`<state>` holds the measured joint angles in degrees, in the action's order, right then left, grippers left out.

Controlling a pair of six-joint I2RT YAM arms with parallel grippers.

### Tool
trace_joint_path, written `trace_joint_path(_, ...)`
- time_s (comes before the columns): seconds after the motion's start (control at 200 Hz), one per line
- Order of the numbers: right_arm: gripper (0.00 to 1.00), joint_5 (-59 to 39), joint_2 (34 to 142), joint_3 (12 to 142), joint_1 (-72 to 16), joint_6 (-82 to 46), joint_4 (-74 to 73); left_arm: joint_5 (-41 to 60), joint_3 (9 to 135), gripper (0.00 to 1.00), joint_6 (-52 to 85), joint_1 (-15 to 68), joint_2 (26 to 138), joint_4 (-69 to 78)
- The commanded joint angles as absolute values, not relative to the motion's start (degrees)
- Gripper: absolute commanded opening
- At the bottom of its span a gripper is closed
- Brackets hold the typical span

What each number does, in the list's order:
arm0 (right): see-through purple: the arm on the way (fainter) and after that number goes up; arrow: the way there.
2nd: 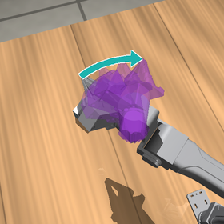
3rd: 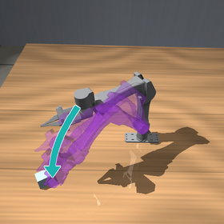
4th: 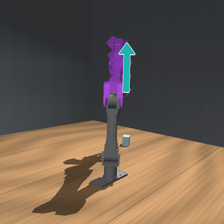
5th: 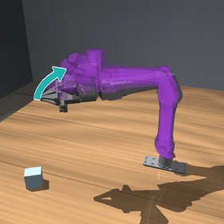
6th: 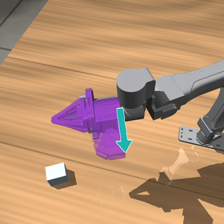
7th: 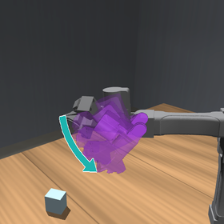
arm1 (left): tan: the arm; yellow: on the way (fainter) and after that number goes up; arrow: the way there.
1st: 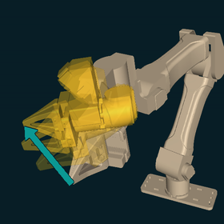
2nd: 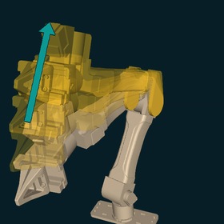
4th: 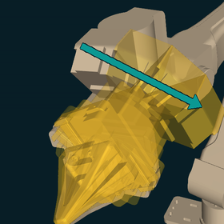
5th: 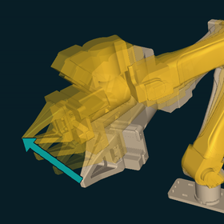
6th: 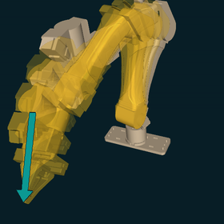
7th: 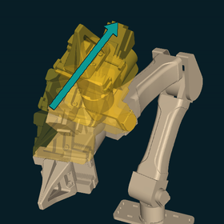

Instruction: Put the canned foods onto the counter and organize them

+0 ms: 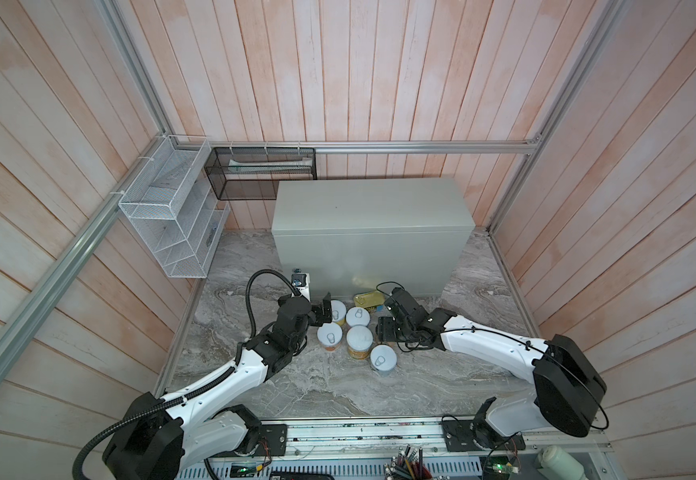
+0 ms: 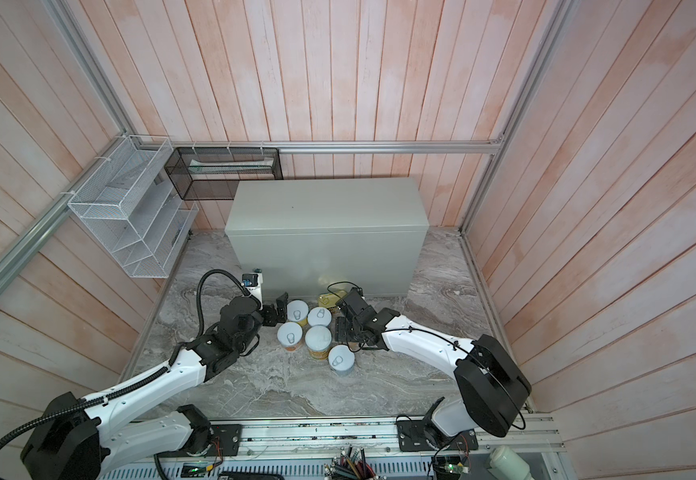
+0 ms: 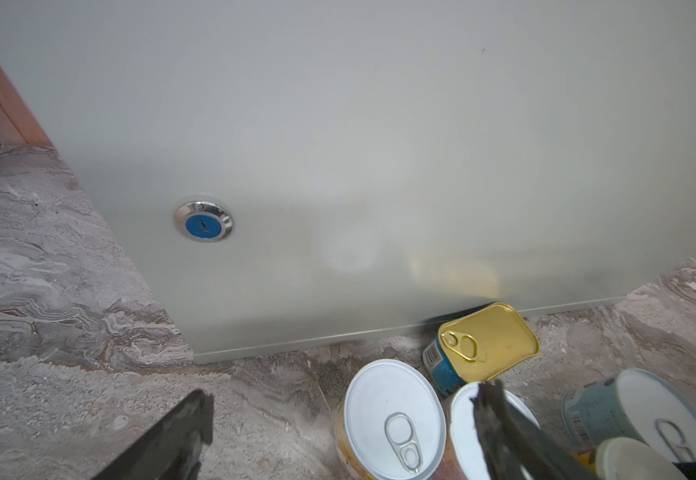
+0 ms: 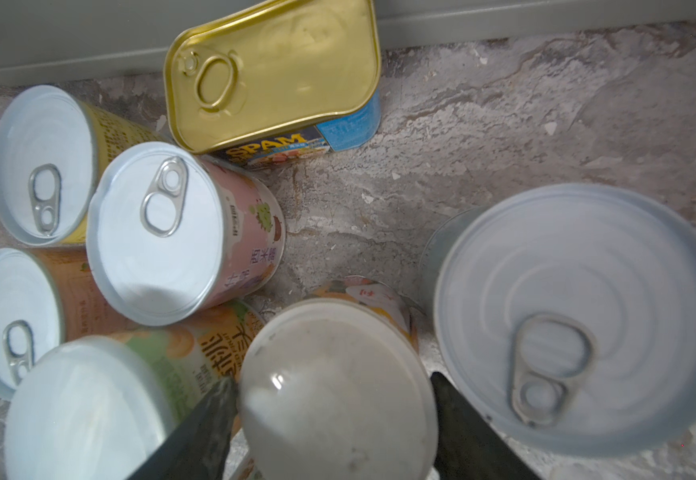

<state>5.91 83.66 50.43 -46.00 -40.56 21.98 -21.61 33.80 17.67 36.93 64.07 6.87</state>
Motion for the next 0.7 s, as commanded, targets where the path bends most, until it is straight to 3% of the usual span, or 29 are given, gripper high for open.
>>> trace_joint_path(0.0, 0.72, 7.1, 85.2, 51.9, -46.8, -41.0, 24.1, -23.1, 33.0, 1.0, 18.4, 37.2, 64.3, 7.0)
trace_joint_path(0.365, 0.69, 10.1, 87.7, 53.5, -47.3, -40.0, 26.2, -23.4, 32.7, 1.0, 18.9, 37.2, 64.2, 6.3)
trace_joint_path(0.695, 0.56, 10.6, 88.0, 54.0, -47.3, -40.1, 25.5, -23.6, 32.7, 1.0, 18.9, 37.3, 64.9, 6.5)
